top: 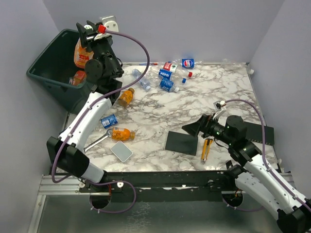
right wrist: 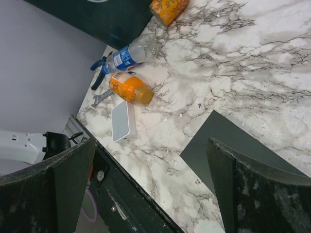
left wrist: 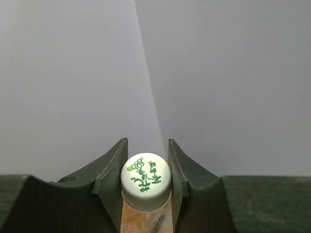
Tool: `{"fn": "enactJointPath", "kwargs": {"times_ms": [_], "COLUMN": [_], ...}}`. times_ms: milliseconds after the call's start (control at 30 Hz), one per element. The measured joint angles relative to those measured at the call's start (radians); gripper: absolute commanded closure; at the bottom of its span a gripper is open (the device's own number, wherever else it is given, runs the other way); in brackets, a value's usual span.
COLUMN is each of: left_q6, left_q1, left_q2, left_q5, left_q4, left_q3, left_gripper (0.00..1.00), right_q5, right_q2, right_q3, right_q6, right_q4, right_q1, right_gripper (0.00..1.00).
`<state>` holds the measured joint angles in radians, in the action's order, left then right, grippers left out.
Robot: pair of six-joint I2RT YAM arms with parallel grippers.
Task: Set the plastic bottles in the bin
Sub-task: Place the plastic bottle in the trash bin.
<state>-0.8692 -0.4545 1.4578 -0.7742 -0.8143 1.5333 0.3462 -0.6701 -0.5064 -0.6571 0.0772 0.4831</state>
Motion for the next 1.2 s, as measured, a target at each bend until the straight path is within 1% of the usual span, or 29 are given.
{"fn": "enactJointPath", "kwargs": {"times_ms": [100, 333, 433, 500, 533, 567, 633, 700, 733, 767, 900, 1033, 1133, 1200], "left_q6": [-0.029, -0.051, -0.038, -0.023, -0.015, -0.004, 0.022, 0.042, 0.055, 0.072, 0.110, 0.115, 0.095, 0.086], "left_q1": [0.040, 0.067, 0.097, 0.116, 0.123, 0.131, 0.146, 0.155, 0.159, 0.160, 0.159, 0.108, -0.005, -0.148], "left_q2": [0.047, 0.071, 0.078, 0.094, 0.102, 0.111, 0.127, 0.136, 0.140, 0.140, 0.140, 0.139, 0.130, 0.105], "left_q5": [-0.001, 0.024, 0.022, 0.020, 0.018, 0.013, 0.001, -0.009, -0.013, -0.014, -0.022, -0.025, -0.027, -0.023], "left_q4": [-0.061, -0.202, -0.246, -0.257, -0.259, -0.258, -0.255, -0.248, -0.242, -0.239, -0.230, -0.217, -0.197, -0.150], "left_q3": [0.000, -0.016, -0.050, -0.066, -0.073, -0.081, -0.101, -0.113, -0.114, -0.114, -0.077, 0.026, 0.098, 0.115], "left_gripper": [1.00, 1.00, 0.96, 0.91, 0.86, 0.76, 0.49, 0.29, 0.13, 0.02, 0.01, 0.01, 0.01, 0.01], "right_q5": [0.003, 0.001, -0.008, -0.017, -0.020, -0.022, -0.026, -0.027, -0.028, -0.028, -0.028, -0.032, -0.064, -0.112], "right_q2": [0.040, 0.179, 0.230, 0.260, 0.272, 0.281, 0.290, 0.293, 0.294, 0.294, 0.299, 0.293, 0.278, 0.267], "right_q3": [0.013, 0.087, 0.097, 0.096, 0.096, 0.096, 0.096, 0.094, 0.092, 0.090, 0.082, 0.066, 0.046, 0.023], "right_q6": [0.000, -0.026, -0.036, -0.039, -0.039, -0.039, -0.038, -0.037, -0.036, -0.034, -0.031, -0.030, -0.027, -0.023], "right_q4": [0.006, 0.035, 0.061, 0.076, 0.084, 0.092, 0.109, 0.127, 0.137, 0.146, 0.159, 0.160, 0.164, 0.180], "right_q1": [0.000, 0.000, 0.000, 0.000, 0.000, 0.000, 0.000, 0.000, 0.000, 0.000, 0.000, 0.000, 0.000, 0.000], "right_gripper": [0.00, 0.00, 0.00, 0.00, 0.00, 0.00, 0.00, 0.00, 0.00, 0.00, 0.00, 0.00, 0.00, 0.00]}}
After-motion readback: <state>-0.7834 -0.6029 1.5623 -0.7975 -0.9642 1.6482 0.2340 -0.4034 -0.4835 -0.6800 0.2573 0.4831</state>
